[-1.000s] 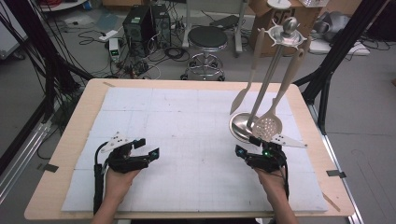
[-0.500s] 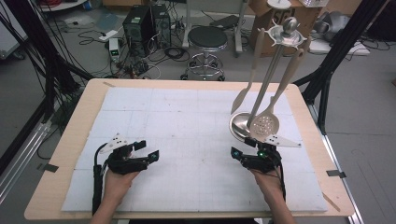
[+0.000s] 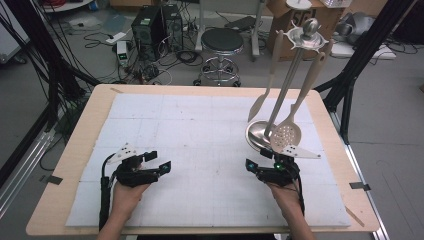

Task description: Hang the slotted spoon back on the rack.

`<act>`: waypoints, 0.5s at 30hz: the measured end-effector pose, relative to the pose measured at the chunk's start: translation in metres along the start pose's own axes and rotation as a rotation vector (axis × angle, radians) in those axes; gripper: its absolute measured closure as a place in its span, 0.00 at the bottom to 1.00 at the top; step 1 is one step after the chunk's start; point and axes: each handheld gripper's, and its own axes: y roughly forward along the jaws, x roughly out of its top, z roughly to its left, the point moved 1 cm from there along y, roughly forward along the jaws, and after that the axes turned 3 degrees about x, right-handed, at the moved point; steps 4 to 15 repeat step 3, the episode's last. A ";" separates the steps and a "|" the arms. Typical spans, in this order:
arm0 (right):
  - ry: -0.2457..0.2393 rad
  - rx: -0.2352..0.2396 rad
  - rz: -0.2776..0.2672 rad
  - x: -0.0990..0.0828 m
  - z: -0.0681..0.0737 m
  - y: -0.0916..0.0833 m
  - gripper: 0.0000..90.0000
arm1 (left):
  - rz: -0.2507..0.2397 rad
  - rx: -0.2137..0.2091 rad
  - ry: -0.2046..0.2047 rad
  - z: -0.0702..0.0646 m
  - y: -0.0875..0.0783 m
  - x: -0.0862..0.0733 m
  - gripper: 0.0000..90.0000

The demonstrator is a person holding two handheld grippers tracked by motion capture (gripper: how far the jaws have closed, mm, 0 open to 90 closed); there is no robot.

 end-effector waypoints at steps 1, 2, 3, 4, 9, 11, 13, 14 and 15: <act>0.000 -0.001 0.000 0.000 0.000 0.000 0.17 | 0.001 0.000 -0.001 0.000 0.000 0.000 0.24; -0.001 -0.001 0.001 0.000 0.000 0.000 0.17 | -0.002 0.000 -0.001 0.000 0.001 0.000 0.24; -0.001 -0.001 0.001 0.000 0.000 0.000 0.17 | -0.001 0.001 -0.001 0.001 0.001 0.000 0.24; -0.001 -0.001 0.001 0.000 0.000 0.000 0.17 | -0.001 0.001 -0.001 0.001 0.001 0.000 0.24; -0.001 -0.001 0.001 0.000 0.000 0.000 0.17 | -0.001 0.001 -0.001 0.001 0.001 0.000 0.24; -0.001 -0.001 0.001 0.000 0.000 0.000 0.17 | -0.001 0.001 -0.001 0.001 0.001 0.000 0.24; -0.001 -0.001 0.001 0.000 0.000 0.000 0.17 | -0.001 0.001 -0.001 0.001 0.001 0.000 0.24; -0.001 -0.001 0.001 0.000 0.000 0.000 0.17 | -0.001 0.001 -0.001 0.001 0.001 0.000 0.24; -0.001 -0.001 0.001 0.000 0.000 0.000 0.17 | -0.001 0.001 -0.001 0.001 0.001 0.000 0.24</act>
